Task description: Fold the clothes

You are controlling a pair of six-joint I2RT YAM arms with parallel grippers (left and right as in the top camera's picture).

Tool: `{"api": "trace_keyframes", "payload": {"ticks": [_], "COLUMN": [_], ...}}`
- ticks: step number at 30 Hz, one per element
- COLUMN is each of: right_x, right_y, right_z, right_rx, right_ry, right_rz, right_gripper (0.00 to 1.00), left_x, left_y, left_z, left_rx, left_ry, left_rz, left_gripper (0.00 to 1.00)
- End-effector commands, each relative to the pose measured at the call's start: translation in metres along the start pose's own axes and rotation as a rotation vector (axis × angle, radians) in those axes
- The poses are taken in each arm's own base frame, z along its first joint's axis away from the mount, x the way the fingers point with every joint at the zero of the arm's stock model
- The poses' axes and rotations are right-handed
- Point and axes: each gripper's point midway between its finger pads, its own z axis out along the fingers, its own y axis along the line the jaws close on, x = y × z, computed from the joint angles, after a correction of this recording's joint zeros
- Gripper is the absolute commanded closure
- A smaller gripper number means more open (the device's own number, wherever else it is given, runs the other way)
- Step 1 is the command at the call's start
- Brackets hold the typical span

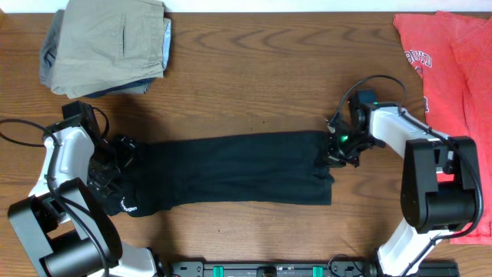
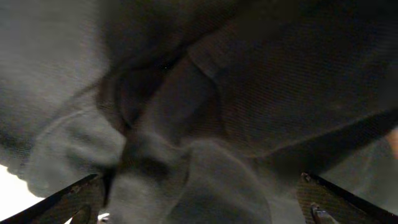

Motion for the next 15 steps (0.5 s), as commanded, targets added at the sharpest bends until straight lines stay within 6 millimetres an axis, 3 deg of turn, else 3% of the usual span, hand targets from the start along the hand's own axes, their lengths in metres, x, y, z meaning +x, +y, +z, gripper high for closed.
{"api": "trace_keyframes", "payload": {"ticks": [1, 8, 12, 15], "right_x": [-0.016, -0.022, -0.020, -0.015], "right_y": [-0.030, -0.055, -0.049, -0.038], "right_z": [-0.032, -0.111, -0.150, -0.162], "right_rx": [0.120, 0.162, 0.148, 0.141], "right_ry": [-0.096, -0.282, -0.394, -0.439], "right_rz": [0.071, 0.156, 0.145, 0.113], "right_gripper": [0.99, 0.99, 0.99, 0.99], "left_x": [0.005, 0.008, 0.012, 0.014], "left_y": [-0.009, -0.014, -0.019, -0.022], "left_z": [-0.002, -0.001, 0.000, 0.000], "left_rx": [0.056, 0.052, 0.050, 0.050], "left_ry": [0.029, 0.030, 0.032, 0.031], "left_rz": [0.004, 0.040, 0.063, 0.079], "left_gripper": [0.00, 0.00, 0.00, 0.00]}}
